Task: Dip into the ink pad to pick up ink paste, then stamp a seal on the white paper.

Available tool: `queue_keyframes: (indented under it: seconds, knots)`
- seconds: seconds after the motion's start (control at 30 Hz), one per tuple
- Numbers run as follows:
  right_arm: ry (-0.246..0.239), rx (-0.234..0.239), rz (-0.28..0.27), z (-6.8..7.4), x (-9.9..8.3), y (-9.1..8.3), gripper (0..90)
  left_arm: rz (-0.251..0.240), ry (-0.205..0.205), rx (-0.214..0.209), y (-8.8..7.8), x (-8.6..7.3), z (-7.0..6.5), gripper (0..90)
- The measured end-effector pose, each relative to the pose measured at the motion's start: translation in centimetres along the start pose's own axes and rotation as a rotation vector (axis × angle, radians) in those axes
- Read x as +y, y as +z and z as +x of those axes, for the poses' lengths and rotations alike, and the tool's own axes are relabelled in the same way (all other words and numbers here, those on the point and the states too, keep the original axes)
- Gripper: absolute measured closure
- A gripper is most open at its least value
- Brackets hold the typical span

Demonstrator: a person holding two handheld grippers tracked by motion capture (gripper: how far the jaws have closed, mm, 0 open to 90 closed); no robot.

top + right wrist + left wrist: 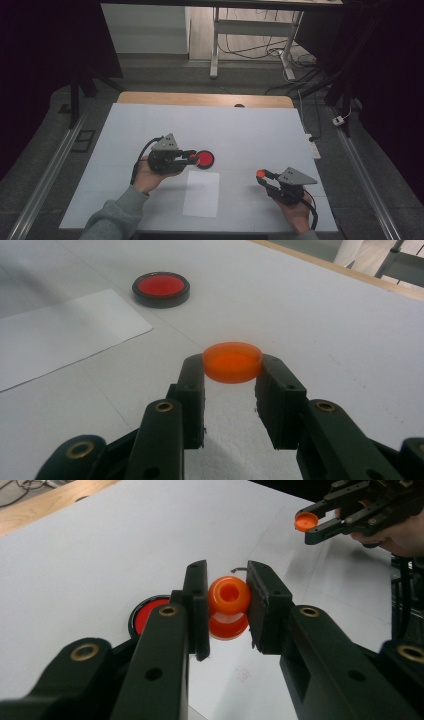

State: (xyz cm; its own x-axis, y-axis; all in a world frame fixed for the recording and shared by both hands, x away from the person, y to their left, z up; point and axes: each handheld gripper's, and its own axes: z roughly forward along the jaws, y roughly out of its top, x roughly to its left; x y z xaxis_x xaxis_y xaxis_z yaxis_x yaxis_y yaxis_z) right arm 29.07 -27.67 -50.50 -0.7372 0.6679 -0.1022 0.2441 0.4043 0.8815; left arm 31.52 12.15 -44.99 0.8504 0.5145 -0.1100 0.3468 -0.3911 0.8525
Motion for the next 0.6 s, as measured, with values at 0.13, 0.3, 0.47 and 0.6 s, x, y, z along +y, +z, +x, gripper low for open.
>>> queue_keyframes:
  seconds: [0.13,0.3,0.47,0.6]
  knots:
    - [0.004,-0.001,-0.004,-0.04,-0.03,0.01,64.5,0.007,0.003,-0.003,-0.05,-0.14,-0.04,72.0]
    - [0.005,-0.001,-0.002,0.0,-0.01,-0.03,64.6,0.01,0.003,-0.005,0.01,-0.24,-0.13,72.0]
    - [0.005,-0.003,-0.003,0.0,0.0,-0.07,64.5,0.021,0.008,-0.01,0.19,-0.44,-0.3,72.0]
    - [0.002,-0.005,0.001,-0.06,-0.02,-0.08,64.5,0.031,0.011,-0.015,0.36,-0.58,-0.33,72.0]
